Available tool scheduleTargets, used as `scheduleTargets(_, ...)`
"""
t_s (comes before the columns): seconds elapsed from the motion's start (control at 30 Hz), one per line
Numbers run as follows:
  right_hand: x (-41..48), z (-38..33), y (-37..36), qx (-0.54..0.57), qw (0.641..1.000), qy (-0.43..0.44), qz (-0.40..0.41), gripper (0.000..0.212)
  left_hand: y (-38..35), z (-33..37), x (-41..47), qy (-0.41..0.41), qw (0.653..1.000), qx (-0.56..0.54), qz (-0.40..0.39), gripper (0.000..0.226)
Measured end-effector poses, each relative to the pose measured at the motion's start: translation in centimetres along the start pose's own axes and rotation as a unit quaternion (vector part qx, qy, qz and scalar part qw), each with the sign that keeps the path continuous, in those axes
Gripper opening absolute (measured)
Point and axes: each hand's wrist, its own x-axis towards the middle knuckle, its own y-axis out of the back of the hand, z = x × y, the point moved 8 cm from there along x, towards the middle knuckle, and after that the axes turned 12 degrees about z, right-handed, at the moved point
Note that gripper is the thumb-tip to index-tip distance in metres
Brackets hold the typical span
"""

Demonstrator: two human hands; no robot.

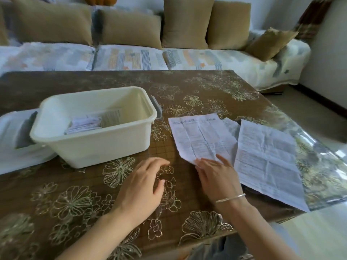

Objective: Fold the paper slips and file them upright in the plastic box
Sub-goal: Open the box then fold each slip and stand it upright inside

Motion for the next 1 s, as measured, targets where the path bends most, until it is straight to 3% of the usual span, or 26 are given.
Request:
scheduleTargets(0.07,-0.5,-2.2,1.0,0.028,0.999,0.012,-0.010,0.031,0.0,0.2,-0.4,-0.029,0.999,0.015,-0.004,0.067)
scheduleTargets(0.13,-1.4,-4.4,1.7,0.050,0.998,0.035,-0.018,0.029,0.1,0.6,-0.6,-0.061,0.998,0.021,-0.006,0.074)
scheduleTargets(0.3,-3.6,-8.1,3.2,0.161,0.983,0.077,-0.046,0.027,0.2,0.0,-1.5,-0.069,0.998,0.009,-0.004,0.047)
scheduleTargets(0.37,-4.3,-7.8,3.9,0.164,0.980,0.084,-0.071,0.039,0.6,-0.1,-1.9,-0.079,0.997,0.003,0.007,0.042)
scheduleTargets(0.47,-4.9,-4.4,4.5,0.144,0.979,0.001,-0.144,0.074,2.3,-0.6,-2.4,-0.075,0.995,-0.045,0.049,0.036)
scheduleTargets(0.5,-5.0,-3.2,4.9,0.142,0.978,-0.013,-0.150,0.077,2.9,-1.0,-2.6,-0.065,0.994,-0.064,0.054,0.035)
scheduleTargets(0.6,-4.4,-0.2,6.9,0.201,0.969,-0.097,-0.105,0.054,4.1,-2.7,-3.3,-0.015,0.995,-0.082,0.062,0.030)
scheduleTargets(0.73,-4.5,0.4,6.1,0.337,0.919,-0.188,-0.085,0.041,4.9,-4.5,-4.2,0.064,0.992,-0.083,0.075,0.021)
scheduleTargets(0.87,-5.5,0.1,3.7,0.319,0.919,-0.223,-0.067,0.029,5.2,-4.3,-5.2,0.109,0.987,-0.102,0.057,0.031)
scheduleTargets(0.9,-5.7,0.4,3.3,0.308,0.919,-0.239,-0.063,0.028,5.3,-4.3,-5.5,0.128,0.984,-0.107,0.055,0.034)
scheduleTargets(1.0,-6.4,0.0,2.1,0.297,0.913,-0.271,-0.070,0.051,5.8,-4.6,-6.3,0.172,0.978,-0.104,0.060,0.030)
